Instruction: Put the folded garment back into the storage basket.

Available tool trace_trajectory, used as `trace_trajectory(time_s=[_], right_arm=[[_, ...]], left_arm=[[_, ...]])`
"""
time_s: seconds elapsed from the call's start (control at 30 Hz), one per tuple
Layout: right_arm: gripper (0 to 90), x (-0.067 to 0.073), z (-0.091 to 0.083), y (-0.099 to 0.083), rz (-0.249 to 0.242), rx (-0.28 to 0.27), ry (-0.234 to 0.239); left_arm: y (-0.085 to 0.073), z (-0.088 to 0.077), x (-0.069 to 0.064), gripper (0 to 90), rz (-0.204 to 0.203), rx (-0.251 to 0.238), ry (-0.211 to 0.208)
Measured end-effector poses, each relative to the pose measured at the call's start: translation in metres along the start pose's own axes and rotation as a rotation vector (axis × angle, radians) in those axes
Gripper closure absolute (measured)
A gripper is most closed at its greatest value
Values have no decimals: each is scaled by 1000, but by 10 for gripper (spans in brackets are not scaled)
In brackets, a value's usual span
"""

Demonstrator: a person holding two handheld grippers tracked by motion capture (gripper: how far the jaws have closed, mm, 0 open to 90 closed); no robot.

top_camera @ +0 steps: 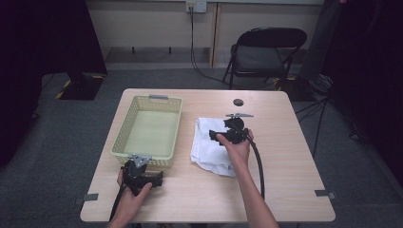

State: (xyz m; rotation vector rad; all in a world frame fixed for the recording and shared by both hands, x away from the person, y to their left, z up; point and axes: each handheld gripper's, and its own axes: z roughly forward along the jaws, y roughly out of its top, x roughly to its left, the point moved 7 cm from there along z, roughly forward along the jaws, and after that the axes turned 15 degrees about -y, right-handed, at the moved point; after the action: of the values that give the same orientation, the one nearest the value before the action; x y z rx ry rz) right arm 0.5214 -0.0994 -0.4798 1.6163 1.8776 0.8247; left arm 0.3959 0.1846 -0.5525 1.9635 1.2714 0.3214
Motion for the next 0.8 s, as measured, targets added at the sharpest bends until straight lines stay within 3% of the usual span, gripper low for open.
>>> trace_trajectory(time_s=[0.57,0.8], right_arm=[[37,3,16,-10,-23,23,-22],[81,2,28,-15,-29,42,-38]], left_arm=[[0,0,0,0,0,0,0],[0,0,0,0,0,0,0]])
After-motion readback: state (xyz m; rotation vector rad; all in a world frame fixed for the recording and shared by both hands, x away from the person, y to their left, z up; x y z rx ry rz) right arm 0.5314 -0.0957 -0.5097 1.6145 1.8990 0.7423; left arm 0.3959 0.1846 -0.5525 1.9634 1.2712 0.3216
